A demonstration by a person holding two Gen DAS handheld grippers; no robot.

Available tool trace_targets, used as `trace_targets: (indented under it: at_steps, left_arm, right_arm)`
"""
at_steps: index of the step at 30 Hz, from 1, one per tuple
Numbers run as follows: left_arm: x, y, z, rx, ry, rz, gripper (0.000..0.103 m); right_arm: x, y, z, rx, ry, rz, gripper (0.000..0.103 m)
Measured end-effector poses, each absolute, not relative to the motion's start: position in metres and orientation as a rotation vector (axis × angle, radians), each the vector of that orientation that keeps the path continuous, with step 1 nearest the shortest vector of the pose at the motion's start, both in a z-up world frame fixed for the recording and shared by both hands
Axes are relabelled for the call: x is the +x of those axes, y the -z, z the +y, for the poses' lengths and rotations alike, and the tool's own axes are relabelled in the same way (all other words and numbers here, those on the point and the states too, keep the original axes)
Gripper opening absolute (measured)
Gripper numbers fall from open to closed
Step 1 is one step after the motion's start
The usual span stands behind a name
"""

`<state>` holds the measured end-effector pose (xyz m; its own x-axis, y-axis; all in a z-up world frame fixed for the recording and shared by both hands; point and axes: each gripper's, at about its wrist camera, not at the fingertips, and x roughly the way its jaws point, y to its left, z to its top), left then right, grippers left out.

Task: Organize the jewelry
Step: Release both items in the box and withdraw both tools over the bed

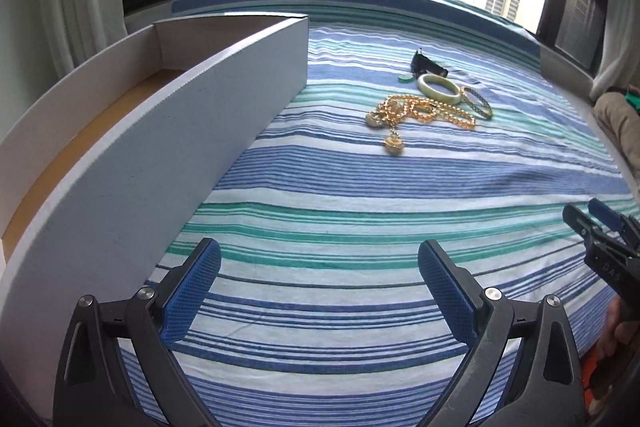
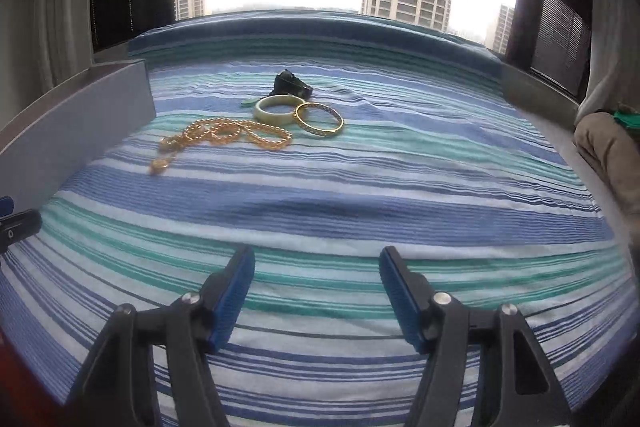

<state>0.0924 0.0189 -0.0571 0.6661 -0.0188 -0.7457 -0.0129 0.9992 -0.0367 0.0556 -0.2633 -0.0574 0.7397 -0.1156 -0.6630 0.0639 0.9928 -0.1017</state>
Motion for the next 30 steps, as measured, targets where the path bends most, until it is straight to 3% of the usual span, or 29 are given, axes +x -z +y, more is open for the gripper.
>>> trace_targets:
  at_steps: [30]
  left_arm:
    - [0.109,0.086,0.027,-0.05,0.006,0.775,0.099]
  right_arm:
    - [0.053,0.084,-0.267,-0.005,0.116,0.774,0.066]
